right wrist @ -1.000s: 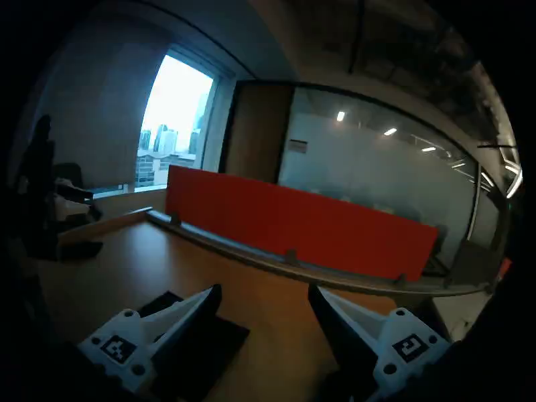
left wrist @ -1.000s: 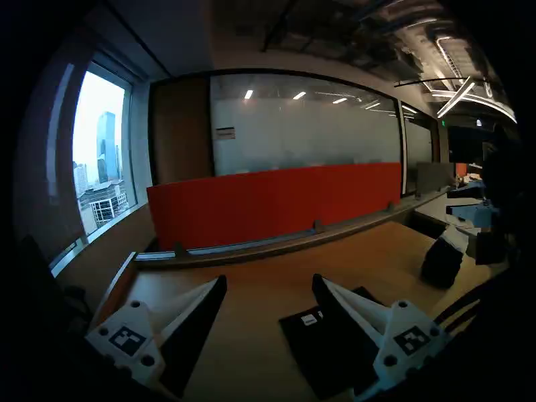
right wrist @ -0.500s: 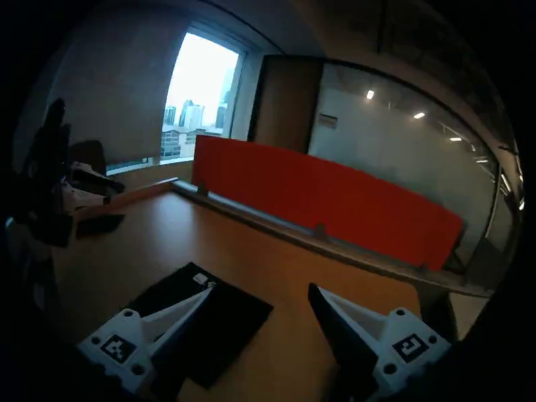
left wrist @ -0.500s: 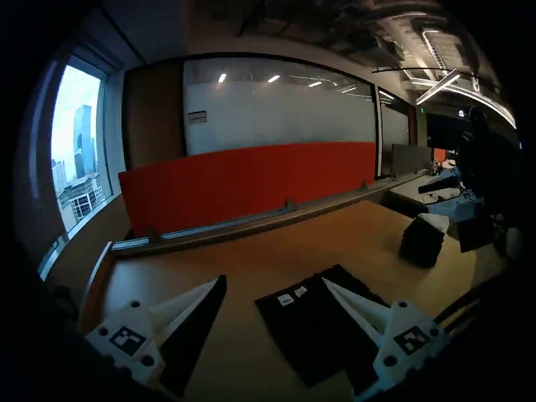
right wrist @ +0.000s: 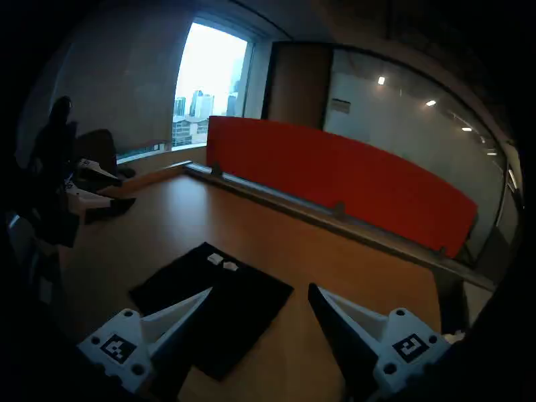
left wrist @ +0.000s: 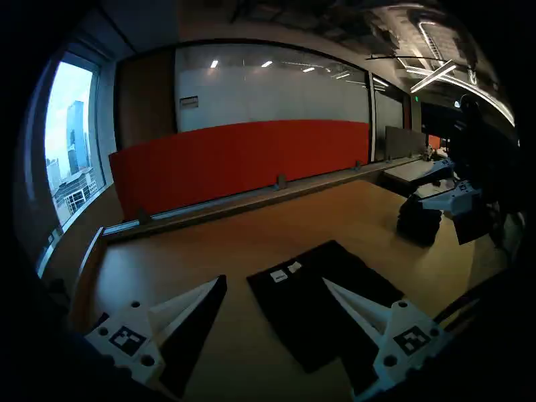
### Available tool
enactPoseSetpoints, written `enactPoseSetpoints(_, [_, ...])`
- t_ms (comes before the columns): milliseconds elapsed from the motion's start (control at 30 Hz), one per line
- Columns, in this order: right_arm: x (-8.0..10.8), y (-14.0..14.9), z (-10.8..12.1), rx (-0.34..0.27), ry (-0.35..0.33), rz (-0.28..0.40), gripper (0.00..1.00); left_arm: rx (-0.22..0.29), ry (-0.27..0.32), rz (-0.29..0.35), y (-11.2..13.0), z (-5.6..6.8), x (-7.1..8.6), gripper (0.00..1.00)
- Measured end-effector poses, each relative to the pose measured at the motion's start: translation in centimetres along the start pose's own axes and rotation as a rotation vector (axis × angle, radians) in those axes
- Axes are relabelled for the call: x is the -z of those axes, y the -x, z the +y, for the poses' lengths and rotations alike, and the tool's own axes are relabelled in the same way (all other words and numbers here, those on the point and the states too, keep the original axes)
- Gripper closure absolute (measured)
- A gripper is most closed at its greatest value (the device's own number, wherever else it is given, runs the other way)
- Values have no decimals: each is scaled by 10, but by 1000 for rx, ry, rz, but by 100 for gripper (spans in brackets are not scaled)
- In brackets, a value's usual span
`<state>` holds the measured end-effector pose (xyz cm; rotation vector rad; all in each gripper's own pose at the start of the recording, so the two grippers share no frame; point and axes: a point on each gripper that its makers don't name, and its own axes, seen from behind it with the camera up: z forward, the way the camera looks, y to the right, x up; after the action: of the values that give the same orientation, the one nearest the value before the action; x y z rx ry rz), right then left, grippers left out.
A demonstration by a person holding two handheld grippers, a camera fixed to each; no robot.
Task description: Fold towel
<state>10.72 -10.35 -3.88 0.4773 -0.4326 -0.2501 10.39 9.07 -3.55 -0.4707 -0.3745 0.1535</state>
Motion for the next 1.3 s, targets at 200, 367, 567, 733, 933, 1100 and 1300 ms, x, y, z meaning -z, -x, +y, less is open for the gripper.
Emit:
enactPoseSetpoints(200, [-11,26,-11,-3,-24,-26,0,-21,25,-39,26,11,-8,6])
enactPoseSetpoints(367, [-20,50,-19,6,-43,-61,0,-32,38,-76,48,17,-16,6])
enactPoseSetpoints(567, [-29,80,-29,24,-64,-107,0,-42,59,-120,74,24,-24,6])
enactPoseSetpoints(733, [-35,103,-37,33,-82,-144,0,-42,81,-154,94,34,-31,6])
enactPoseSetpoints(933, [-41,128,-46,46,-107,-188,0,-45,113,-192,117,46,-37,6])
enactPoseSetpoints(1100, [-45,147,-53,57,-127,-222,0,-66,128,-232,138,51,-42,5])
enactPoseSetpoints(1300, [-48,166,-62,57,-151,-262,0,-66,146,-288,164,55,-49,6])
